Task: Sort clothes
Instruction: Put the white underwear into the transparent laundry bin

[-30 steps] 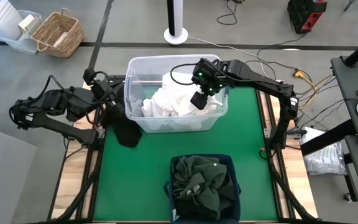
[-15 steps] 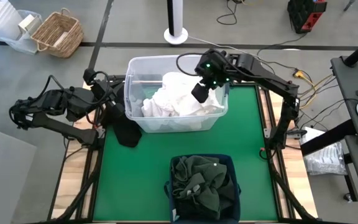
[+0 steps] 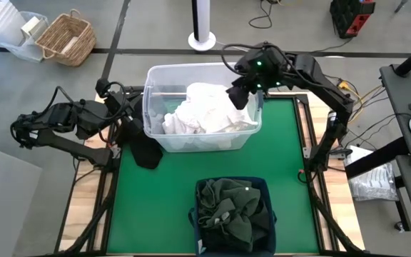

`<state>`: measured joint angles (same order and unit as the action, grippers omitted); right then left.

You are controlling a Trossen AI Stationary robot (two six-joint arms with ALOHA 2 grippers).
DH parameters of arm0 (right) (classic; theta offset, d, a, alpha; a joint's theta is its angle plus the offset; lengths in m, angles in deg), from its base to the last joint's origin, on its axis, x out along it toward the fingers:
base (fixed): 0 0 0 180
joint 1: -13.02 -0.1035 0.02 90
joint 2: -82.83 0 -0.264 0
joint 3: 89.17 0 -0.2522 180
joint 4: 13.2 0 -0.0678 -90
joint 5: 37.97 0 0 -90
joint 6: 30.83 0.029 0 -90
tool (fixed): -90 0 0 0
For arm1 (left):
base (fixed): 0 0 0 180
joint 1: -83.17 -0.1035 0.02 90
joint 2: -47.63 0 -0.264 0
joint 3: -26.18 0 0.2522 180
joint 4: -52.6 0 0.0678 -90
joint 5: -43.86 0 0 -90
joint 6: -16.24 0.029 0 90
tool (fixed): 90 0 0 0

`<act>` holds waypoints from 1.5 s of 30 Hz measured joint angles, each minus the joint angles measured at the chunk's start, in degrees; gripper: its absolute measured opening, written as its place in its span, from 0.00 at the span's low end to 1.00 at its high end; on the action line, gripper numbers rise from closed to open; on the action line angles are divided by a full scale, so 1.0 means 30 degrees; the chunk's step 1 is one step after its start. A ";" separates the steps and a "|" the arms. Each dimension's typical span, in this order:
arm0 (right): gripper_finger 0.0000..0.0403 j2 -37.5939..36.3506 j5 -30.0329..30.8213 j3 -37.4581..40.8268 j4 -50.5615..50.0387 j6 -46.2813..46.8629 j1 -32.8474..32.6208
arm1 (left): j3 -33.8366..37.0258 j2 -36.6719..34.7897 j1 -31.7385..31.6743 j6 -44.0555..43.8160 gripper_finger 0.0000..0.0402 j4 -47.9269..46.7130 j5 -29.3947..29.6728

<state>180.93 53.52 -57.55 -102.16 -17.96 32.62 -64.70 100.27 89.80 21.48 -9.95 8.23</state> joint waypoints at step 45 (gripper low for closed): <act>0.02 -0.0084 0.2040 1.0990 0.1746 0.0274 0.0019 | -0.0001 0.0189 0.0006 -0.0356 0.00 -0.0022 -0.0497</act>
<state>180.68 59.64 -24.58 -96.92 -17.14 32.68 -64.71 100.84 89.82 20.41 -10.02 6.74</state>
